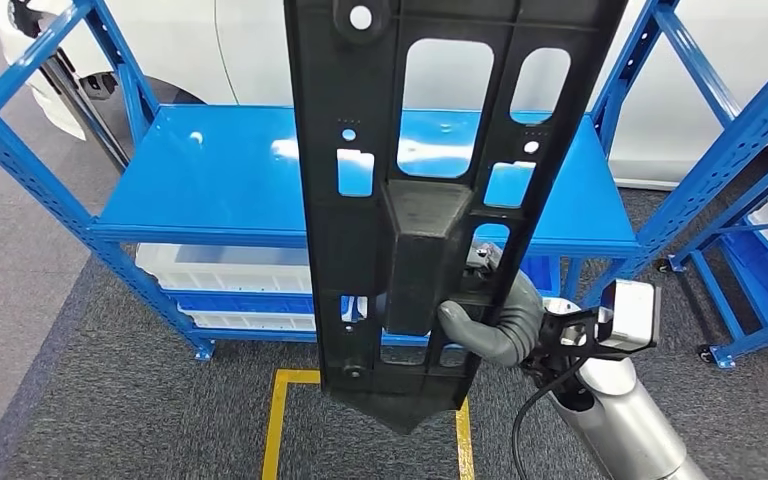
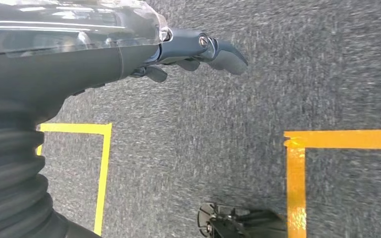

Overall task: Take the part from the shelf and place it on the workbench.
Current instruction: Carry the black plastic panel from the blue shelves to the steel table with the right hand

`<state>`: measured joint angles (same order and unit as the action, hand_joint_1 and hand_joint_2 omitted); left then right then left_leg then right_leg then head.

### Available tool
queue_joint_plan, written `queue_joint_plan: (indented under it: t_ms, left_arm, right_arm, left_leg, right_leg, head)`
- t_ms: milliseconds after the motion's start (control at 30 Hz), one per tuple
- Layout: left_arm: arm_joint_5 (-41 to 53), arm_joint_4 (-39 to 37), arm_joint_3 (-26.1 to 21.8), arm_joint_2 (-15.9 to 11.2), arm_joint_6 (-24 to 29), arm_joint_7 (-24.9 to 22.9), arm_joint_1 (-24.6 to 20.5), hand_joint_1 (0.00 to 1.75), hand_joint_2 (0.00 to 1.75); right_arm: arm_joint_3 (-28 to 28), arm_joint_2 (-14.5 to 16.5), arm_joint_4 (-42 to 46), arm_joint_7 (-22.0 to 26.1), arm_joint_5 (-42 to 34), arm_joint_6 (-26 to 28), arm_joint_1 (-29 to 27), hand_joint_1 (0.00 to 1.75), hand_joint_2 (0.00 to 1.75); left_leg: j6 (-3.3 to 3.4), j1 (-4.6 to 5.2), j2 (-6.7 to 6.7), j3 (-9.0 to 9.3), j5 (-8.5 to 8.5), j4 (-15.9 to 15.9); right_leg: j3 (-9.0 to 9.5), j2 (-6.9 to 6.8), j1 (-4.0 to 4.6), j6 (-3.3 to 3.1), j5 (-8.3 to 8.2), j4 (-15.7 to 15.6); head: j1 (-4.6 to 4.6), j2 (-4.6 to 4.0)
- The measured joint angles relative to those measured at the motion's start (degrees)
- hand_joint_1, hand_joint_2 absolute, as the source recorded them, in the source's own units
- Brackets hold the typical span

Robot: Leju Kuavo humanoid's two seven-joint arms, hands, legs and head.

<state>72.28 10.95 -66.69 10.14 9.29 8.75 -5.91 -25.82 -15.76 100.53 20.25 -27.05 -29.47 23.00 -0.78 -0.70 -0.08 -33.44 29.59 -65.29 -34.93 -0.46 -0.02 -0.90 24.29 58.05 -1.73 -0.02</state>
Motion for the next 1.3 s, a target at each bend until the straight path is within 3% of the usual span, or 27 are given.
queue_joint_plan:
  t_ms: [67, 167, 200, 267, 333, 367, 400, 433, 467, 500, 567, 633, 700, 733, 767, 833, 867, 900, 933, 967, 1033, 1100, 1200, 1233, 1300]
  left_arm:
    - [0.0, 0.0, 0.0, -0.1, 0.0, 0.0, -0.1, 0.00, 1.75]
    - [0.1, 0.0, 0.0, -0.1, 0.0, 0.0, 0.0, 0.00, 1.75]
    - [0.1, 0.0, 0.0, -0.1, 0.0, 0.0, 0.0, 0.00, 1.75]
    - [0.1, 0.0, 0.0, -0.1, 0.0, 0.1, -0.1, 0.00, 1.75]
    - [0.1, 0.0, 0.0, -0.1, 0.0, 0.1, -0.2, 0.00, 1.75]
    - [0.1, 0.0, 0.0, -0.1, 0.0, 0.1, -0.1, 0.00, 1.75]
    - [0.1, 0.0, 0.0, -0.1, 0.0, 0.1, -0.1, 0.00, 1.75]
    - [0.1, 0.0, 0.0, -0.1, 0.0, 0.1, -0.1, 0.00, 1.75]
    - [0.1, 0.0, 0.0, -0.1, 0.0, 0.1, -0.1, 0.00, 1.75]
    - [0.0, 0.0, 0.0, -0.1, 0.0, 0.1, -0.1, 0.00, 1.75]
    - [0.0, 0.0, 0.0, -0.1, 0.0, 0.1, -0.1, 0.00, 1.75]
    - [0.0, 0.0, 0.0, -0.1, 0.0, 0.2, -0.1, 0.00, 1.75]
    - [0.0, 0.0, 0.0, -0.1, 0.1, 0.2, -0.1, 0.00, 1.75]
    - [0.0, 0.0, 0.0, -0.1, 0.1, 0.2, 0.0, 0.00, 1.75]
    - [0.0, 0.0, 0.0, -0.1, 0.1, 0.2, 0.0, 0.00, 1.75]
    - [0.1, 0.0, 0.0, -0.1, 0.1, 0.2, 0.0, 0.00, 1.75]
    - [0.1, 0.0, 0.0, -0.1, 0.1, 0.2, 0.0, 0.00, 1.75]
    - [0.2, 0.0, 0.0, -0.1, 0.1, 0.2, 0.0, 0.00, 1.75]
    - [0.2, 0.0, 0.0, -0.2, 0.1, 0.2, 0.0, 0.00, 1.75]
    - [0.2, 0.0, 0.0, -0.2, 0.1, 0.2, 0.0, 0.00, 1.75]
    - [0.2, 0.0, 0.0, -0.2, 0.1, 0.2, -0.1, 0.00, 1.75]
    - [0.2, 0.0, 0.0, -0.2, 0.2, 0.2, -0.1, 0.00, 1.75]
    - [0.2, 0.0, 0.0, -0.2, 0.3, 0.1, 0.0, 0.00, 1.75]
    - [0.2, 0.0, 0.0, -0.2, 0.3, 0.1, 0.0, 0.00, 1.75]
    - [0.2, 0.0, 0.0, -0.2, 0.4, 0.1, -0.1, 0.00, 1.75]
  right_arm:
    - [0.0, 0.0, 0.0, 0.2, 0.2, -0.1, -0.1, 1.71, 1.75]
    - [0.1, 0.0, 0.0, 0.4, 0.3, -0.2, -0.3, 1.71, 1.75]
    - [0.1, 0.0, 0.0, 0.4, 0.4, -0.1, -0.4, 1.71, 1.75]
    - [0.3, 0.0, 0.1, 0.5, 0.5, -0.1, -0.5, 1.71, 1.75]
    - [0.3, 0.0, 0.1, 0.5, 0.5, -0.1, -0.6, 1.71, 1.75]
    - [0.3, 0.0, 0.1, 0.5, 0.5, -0.1, -0.7, 1.71, 1.75]
    - [0.3, 0.0, 0.1, 0.5, 0.6, -0.1, -0.8, 1.71, 1.75]
    - [0.3, 0.0, 0.1, 0.5, 0.6, -0.1, -0.8, 1.71, 1.75]
    - [0.3, 0.0, 0.1, 0.5, 0.6, -0.1, -0.8, 1.71, 1.75]
    - [0.3, 0.0, 0.1, 0.5, 0.6, -0.1, -0.7, 1.71, 1.75]
    - [0.3, 0.1, 0.2, 0.5, 0.8, -0.1, -0.6, 1.71, 1.75]
    - [0.3, 0.1, 0.2, 0.5, 0.8, -0.2, -0.3, 1.71, 1.75]
    - [0.3, 0.1, 0.1, 0.5, 0.8, -0.1, -0.2, 1.71, 1.75]
    - [0.3, 0.2, 0.1, 0.5, 0.8, -0.1, -0.2, 1.71, 1.75]
    - [0.3, 0.3, 0.1, 0.5, 0.8, -0.1, -0.1, 1.71, 1.75]
    - [0.3, 0.4, 0.1, 0.5, 0.8, 0.0, -0.1, 1.71, 1.75]
    - [0.3, 0.4, 0.1, 0.5, 0.8, 0.1, -0.1, 1.71, 1.75]
    - [0.3, 0.4, 0.1, 0.5, 0.8, 0.2, -0.1, 1.71, 1.75]
    - [0.3, 0.4, 0.1, 0.5, 0.7, 0.2, -0.1, 1.71, 1.75]
    - [0.3, 0.4, 0.1, 0.5, 0.6, 0.2, -0.1, 1.71, 1.75]
    - [0.3, 0.4, 0.1, 0.6, 0.4, 0.3, -0.1, 1.71, 1.75]
    - [0.4, 0.4, 0.1, 0.6, 0.1, 0.4, 0.0, 1.71, 1.75]
    - [0.4, 0.4, 0.1, 0.7, 0.0, 0.3, 0.0, 1.71, 1.75]
    - [0.4, 0.3, 0.1, 0.8, 0.0, 0.3, 0.0, 1.71, 1.75]
    - [0.5, 0.3, 0.0, 0.8, -0.1, 0.3, 0.0, 1.71, 1.75]
  left_leg:
    - [0.58, 0.28, -0.06, 3.66, -0.75, 5.9]
    - [1.41, 0.38, -0.06, 3.67, -1.39, 7.2]
    - [1.78, 0.25, 0.03, 3.37, -1.92, 7.5]
    - [2.46, -0.03, 0.25, 2.36, -3.22, 7.9]
    - [2.74, 0.05, 0.34, 0.85, -4.36, 7.8]
    - [2.73, 0.08, 0.35, 0.07, -4.87, 7.7]
    - [2.68, 0.08, 0.36, -0.71, -5.35, 7.6]
    - [2.61, 0.08, 0.36, -1.43, -5.78, 7.5]
    - [2.49, 0.07, 0.35, -2.10, -6.17, 7.3]
    - [2.31, 0.06, 0.34, -2.69, -6.52, 7.1]
    - [1.73, 0.17, 0.33, -3.52, -7.23, 6.8]
    - [1.03, 0.18, 0.34, -3.83, -8.07, 6.9]
    - [0.35, 0.16, 0.23, -4.15, -8.33, 6.9]
    - [0.07, 0.16, 0.15, -4.62, -7.28, 6.1]
    - [-0.18, 0.16, 0.07, -5.39, -5.22, 4.2]
    - [-0.54, 0.06, 0.04, -7.32, 0.24, -2.5]
    - [-0.69, 0.03, 0.04, -8.00, 2.07, -6.1]
    - [-0.80, 0.00, 0.05, -8.01, 2.63, -8.4]
    - [-0.86, -0.03, 0.05, -7.15, 2.07, -8.8]
    - [-0.85, -0.06, 0.05, -5.24, 0.74, -7.1]
    - [-0.56, -0.01, 0.03, 0.44, -1.13, 0.5]
    - [0.06, 0.17, -0.11, 3.98, -0.96, 6.1]
    - [1.15, 0.22, -0.11, 3.69, -1.39, 7.3]
    - [1.62, 0.17, 0.00, 3.30, -1.87, 7.4]
    - [2.38, 0.09, 0.22, 2.27, -2.96, 7.5]
  right_leg:
    - [-0.65, 0.02, 0.07, 0.55, -0.50, 0.4]
    - [-1.01, 0.09, 0.07, 1.60, -1.45, 0.4]
    - [-1.30, 0.20, 0.04, 1.91, -1.09, 0.7]
    - [-2.68, 0.42, -0.13, 2.44, 2.43, 3.9]
    - [-4.78, 0.47, -0.44, 2.91, 7.77, 10.9]
    - [-5.42, 0.46, -0.58, 3.12, 9.31, 14.1]
    - [-5.31, 0.45, -0.71, 3.27, 9.59, 15.8]
    - [-4.24, 0.45, -0.81, 3.34, 8.73, 15.4]
    - [-2.15, 0.44, -0.89, 3.32, 7.20, 13.0]
    - [0.60, 0.43, -0.93, 3.20, 5.90, 9.1]
    - [5.06, 0.47, -0.65, 2.64, 5.00, 1.9]
    - [6.06, 0.51, -0.23, 1.91, 5.12, -0.5]
    - [5.45, 0.38, -0.33, 1.03, 4.14, -0.8]
    - [5.05, 0.26, -0.45, 0.52, 3.51, -1.1]
    - [4.53, 0.14, -0.59, 0.11, 2.84, -1.3]
    - [3.32, 0.01, -0.52, -0.33, 1.76, -1.3]
    - [2.63, -0.01, -0.45, -0.36, 1.28, -1.2]
    - [1.91, -0.03, -0.41, -0.33, 0.80, -1.0]
    - [1.18, -0.03, -0.39, -0.25, 0.37, -0.8]
    - [0.48, -0.02, -0.39, -0.10, -0.03, -0.6]
    - [-0.66, 0.01, -0.33, 0.34, -0.62, 0.0]
    - [-1.29, 0.01, -0.21, 1.00, -1.24, 0.3]
    - [-1.79, 0.05, -0.24, 2.10, -2.00, 0.4]
    - [-2.19, 0.11, -0.32, 2.44, -1.20, 1.1]
    - [-3.92, 0.22, -0.54, 3.01, 3.12, 5.7]
  head:
    - [0.01, 0.00]
    - [0.01, 0.00]
    - [0.01, 0.00]
    - [0.04, 0.01]
    - [0.06, 0.01]
    - [0.07, 0.00]
    - [0.07, 0.00]
    - [0.07, 0.00]
    - [0.07, 0.01]
    - [0.06, 0.01]
    - [0.04, 0.01]
    - [0.02, 0.01]
    - [0.02, 0.01]
    - [0.02, 0.01]
    - [0.02, 0.00]
    - [0.02, 0.01]
    - [0.02, 0.01]
    - [0.02, 0.01]
    - [0.02, 0.00]
    - [0.02, 0.00]
    - [0.02, 0.01]
    - [0.01, 0.01]
    - [0.02, 0.01]
    - [0.02, 0.01]
    - [0.02, 0.01]
